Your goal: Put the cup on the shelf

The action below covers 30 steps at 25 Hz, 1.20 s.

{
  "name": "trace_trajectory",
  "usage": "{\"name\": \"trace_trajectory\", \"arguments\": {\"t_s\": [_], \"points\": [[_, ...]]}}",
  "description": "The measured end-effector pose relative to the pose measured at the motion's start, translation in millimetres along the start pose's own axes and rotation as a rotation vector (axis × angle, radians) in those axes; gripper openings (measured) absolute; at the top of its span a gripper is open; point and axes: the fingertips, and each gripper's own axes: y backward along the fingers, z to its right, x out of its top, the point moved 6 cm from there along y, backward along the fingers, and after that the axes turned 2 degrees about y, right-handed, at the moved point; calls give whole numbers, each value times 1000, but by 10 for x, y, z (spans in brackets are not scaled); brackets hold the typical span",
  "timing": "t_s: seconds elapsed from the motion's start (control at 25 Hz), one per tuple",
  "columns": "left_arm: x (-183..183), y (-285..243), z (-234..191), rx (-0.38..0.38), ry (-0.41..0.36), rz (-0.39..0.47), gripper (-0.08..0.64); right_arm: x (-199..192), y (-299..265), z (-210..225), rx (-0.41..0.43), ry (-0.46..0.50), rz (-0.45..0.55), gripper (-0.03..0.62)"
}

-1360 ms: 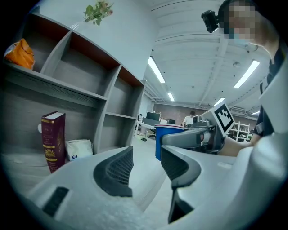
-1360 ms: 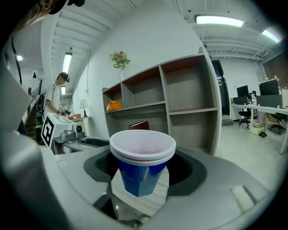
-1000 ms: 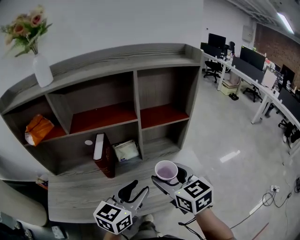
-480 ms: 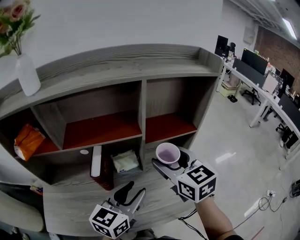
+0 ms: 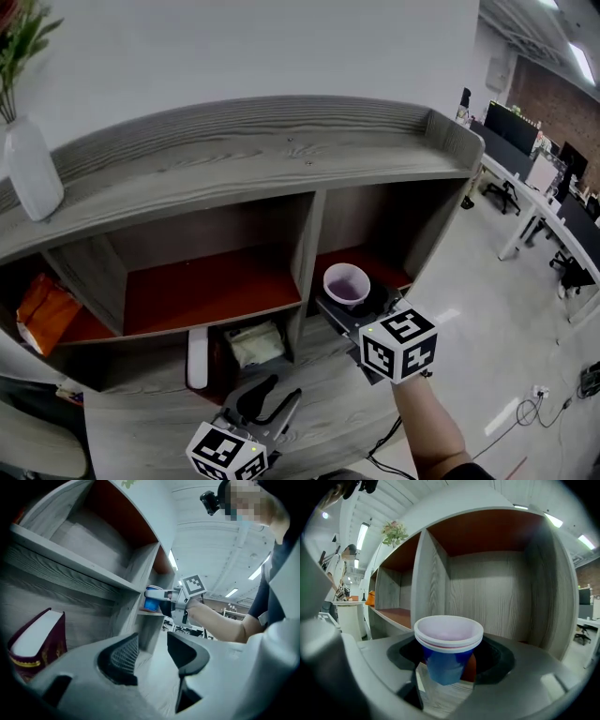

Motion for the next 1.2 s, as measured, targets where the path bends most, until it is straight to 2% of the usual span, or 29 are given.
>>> {"name": "trace_trajectory", "arguments": {"t_s": [0.28,0.76,0.96,1.2], "points": [[22,-192,-72,-4,11,3,176,-50,-184,139,-20,-12,3,308],[106,-332,87,93,16,46,176,-33,-257,181,62,18,30,318],[130,-262,179,144,-4,72,176,-28,-177,176,88,2,53,353],[139,-223,265,171,-16,79,178,-27,-92,142,113,-8,72,365]]}}
